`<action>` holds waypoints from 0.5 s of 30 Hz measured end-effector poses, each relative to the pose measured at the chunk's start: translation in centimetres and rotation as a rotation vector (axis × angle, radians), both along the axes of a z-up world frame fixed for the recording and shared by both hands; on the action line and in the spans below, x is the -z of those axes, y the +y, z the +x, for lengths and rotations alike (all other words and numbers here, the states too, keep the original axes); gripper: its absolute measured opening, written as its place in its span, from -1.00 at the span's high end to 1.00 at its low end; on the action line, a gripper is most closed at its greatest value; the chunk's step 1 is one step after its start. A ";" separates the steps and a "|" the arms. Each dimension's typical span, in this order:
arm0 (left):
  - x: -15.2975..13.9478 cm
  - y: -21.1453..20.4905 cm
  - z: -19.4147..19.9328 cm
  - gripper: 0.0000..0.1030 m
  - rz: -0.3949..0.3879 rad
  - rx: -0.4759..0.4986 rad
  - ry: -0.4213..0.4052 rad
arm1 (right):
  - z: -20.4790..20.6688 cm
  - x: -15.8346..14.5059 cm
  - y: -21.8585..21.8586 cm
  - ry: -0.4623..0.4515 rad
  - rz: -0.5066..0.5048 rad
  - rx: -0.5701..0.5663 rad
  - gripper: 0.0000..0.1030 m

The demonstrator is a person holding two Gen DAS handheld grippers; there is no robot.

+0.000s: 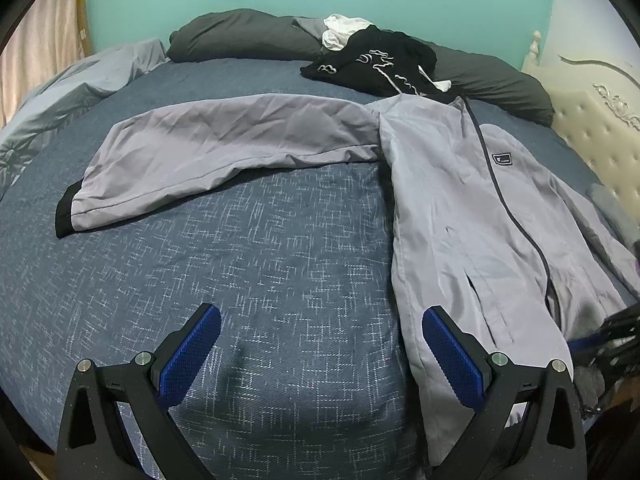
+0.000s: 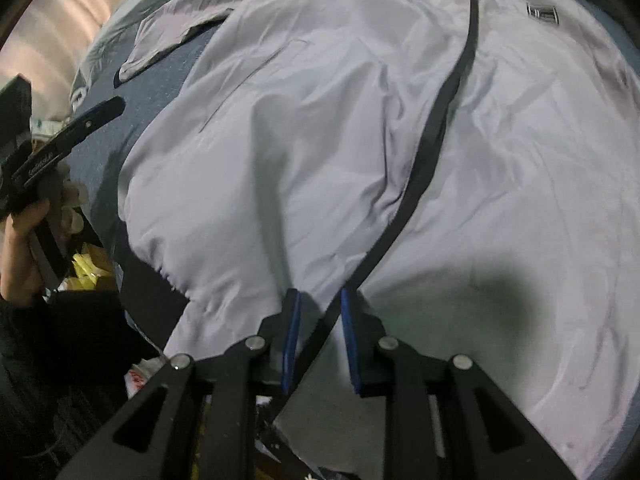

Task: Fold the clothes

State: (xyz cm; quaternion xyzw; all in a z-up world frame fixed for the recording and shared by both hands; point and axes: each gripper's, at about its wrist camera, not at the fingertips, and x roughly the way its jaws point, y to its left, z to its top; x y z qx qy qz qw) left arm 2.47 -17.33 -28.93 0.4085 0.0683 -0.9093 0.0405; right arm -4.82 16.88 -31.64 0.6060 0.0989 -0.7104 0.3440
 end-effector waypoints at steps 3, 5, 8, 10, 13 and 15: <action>-0.5 -0.1 0.0 -0.99 0.000 -0.001 0.004 | -0.3 -2.1 -0.1 0.053 -0.089 0.036 0.59; -0.9 -0.1 0.0 -0.99 -0.001 -0.001 0.006 | -0.3 -1.8 -1.0 0.063 -0.072 0.019 0.59; -1.4 -0.2 0.0 -0.99 -0.001 -0.001 0.010 | -0.2 -1.1 -2.1 0.065 -0.040 -0.004 0.59; -1.9 -0.3 0.1 -0.99 -0.001 -0.003 0.015 | 0.2 0.1 -2.6 0.035 -0.042 -0.011 0.59; -3.2 -0.5 0.4 -0.99 -0.005 -0.004 0.020 | 1.4 1.5 -3.7 0.010 -0.030 -0.052 0.59; -3.9 -0.5 0.5 -0.99 -0.016 0.003 0.016 | 2.7 2.1 -4.7 0.016 -0.004 -0.114 0.59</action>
